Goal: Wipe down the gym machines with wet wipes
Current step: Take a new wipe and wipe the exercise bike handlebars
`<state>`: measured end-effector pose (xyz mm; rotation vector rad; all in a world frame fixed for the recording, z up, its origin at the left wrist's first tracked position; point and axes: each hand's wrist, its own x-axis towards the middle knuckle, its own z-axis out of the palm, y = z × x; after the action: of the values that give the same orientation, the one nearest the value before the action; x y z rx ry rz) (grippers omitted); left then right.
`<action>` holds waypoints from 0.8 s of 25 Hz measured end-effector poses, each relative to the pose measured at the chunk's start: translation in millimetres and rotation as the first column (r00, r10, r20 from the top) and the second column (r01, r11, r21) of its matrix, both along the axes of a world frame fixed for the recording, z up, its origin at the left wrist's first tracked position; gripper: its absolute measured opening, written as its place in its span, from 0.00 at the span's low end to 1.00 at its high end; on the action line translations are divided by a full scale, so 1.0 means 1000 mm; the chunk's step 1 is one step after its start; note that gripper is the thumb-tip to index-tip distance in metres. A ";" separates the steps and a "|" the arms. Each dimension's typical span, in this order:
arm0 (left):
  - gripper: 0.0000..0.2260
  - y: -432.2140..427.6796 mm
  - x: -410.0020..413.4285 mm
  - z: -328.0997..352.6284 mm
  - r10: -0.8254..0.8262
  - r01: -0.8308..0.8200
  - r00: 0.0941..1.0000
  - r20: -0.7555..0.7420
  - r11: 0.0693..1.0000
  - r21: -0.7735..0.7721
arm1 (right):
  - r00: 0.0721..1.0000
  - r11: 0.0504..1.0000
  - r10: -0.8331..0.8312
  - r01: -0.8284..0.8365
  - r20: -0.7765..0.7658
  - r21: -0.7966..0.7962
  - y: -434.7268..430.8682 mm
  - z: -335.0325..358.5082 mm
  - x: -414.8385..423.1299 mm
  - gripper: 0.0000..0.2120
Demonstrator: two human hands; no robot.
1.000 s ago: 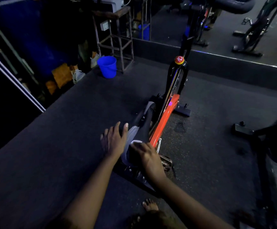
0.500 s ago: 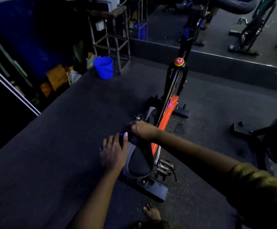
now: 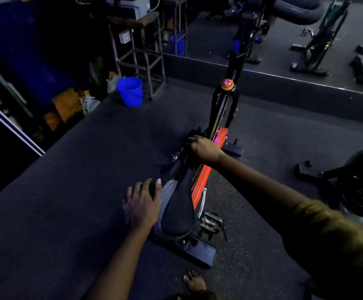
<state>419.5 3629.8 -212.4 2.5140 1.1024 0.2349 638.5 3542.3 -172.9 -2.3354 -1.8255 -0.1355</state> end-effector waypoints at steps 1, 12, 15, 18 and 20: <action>0.41 0.000 0.000 0.000 0.003 -0.003 1.000 0.005 1.000 -0.002 | 0.986 0.990 -0.138 0.139 -0.089 0.016 -0.002 -0.005 -0.003 0.18; 0.33 0.000 -0.001 0.000 0.001 -0.001 1.000 0.013 1.000 -0.018 | 0.382 0.584 -0.479 0.811 -0.791 0.038 -0.023 -0.023 -0.125 0.18; 0.25 0.001 -0.001 -0.002 0.005 -0.005 1.000 0.007 1.000 -0.024 | 0.560 0.694 -0.500 0.716 -0.661 0.082 -0.043 -0.029 -0.156 0.15; 0.25 0.001 -0.001 -0.003 0.003 -0.003 1.000 0.006 1.000 -0.008 | 0.648 0.752 -0.421 0.640 -0.635 0.155 -0.061 -0.040 -0.179 0.19; 0.24 0.002 -0.001 -0.003 0.003 -0.003 1.000 0.007 1.000 -0.015 | 0.689 0.788 -0.370 0.588 -0.623 0.183 -0.073 -0.042 -0.192 0.20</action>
<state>418.8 3631.3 -215.9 2.4963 1.1013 0.2349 447.0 3469.0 -214.8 -2.1980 -0.7840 0.1237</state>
